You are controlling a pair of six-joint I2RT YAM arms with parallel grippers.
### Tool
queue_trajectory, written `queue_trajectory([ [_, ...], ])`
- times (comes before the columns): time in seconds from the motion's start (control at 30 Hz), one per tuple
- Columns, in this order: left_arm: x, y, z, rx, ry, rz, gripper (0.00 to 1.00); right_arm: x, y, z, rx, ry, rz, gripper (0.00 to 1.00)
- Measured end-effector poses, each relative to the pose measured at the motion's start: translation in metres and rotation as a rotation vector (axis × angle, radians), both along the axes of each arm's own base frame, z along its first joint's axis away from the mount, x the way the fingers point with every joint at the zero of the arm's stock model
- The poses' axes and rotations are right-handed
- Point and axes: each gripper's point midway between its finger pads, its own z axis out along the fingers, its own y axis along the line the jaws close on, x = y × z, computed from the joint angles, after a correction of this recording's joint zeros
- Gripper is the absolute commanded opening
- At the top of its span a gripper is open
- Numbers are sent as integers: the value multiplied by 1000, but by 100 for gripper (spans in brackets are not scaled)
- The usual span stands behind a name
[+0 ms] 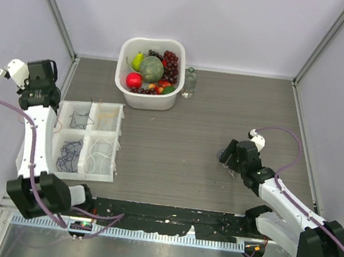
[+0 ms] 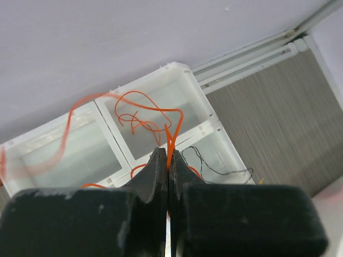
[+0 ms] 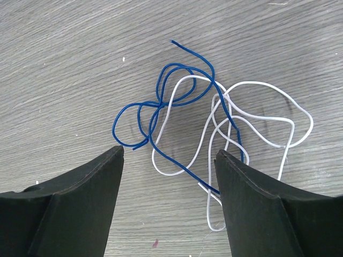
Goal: Untangle the cables
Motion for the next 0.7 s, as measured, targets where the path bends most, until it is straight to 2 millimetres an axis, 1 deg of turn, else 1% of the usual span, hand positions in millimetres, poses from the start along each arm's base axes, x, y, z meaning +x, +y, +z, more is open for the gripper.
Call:
queue_trajectory([
  [0.07, 8, 11, -18, -30, 15, 38, 0, 0, 1, 0, 3, -2, 3, 74],
  [0.13, 20, 21, -40, -67, 36, 60, 0, 0, 1, 1, 5, -3, 5, 74],
  [0.23, 35, 30, -76, -116, 81, 80, 0, 0, 2, 1, 6, -2, 9, 74],
  [0.33, 41, 34, -112, -181, 124, 93, 0, 0, 3, 1, 8, -1, 12, 74],
  [0.4, 42, 40, -127, -212, 141, 103, 0, 0, 3, 1, 10, -2, 14, 74],
  [0.53, 44, 49, -143, -247, 149, 118, 0, 1, 4, 1, 13, -5, 20, 73],
  [0.57, 45, 51, -146, -255, 147, 122, 2, 1, 4, 1, 13, -5, 21, 73],
  [0.6, 46, 53, -149, -265, 145, 126, 7, 1, 5, 1, 14, -4, 23, 73],
  [0.63, 46, 55, -152, -274, 142, 130, 18, 1, 5, 1, 13, -4, 25, 73],
  [0.67, 46, 56, -156, -286, 141, 134, 32, 0, 5, 1, 12, -3, 26, 73],
  [0.7, 46, 58, -160, -299, 143, 137, 49, 0, 5, 1, 12, -3, 28, 73],
])
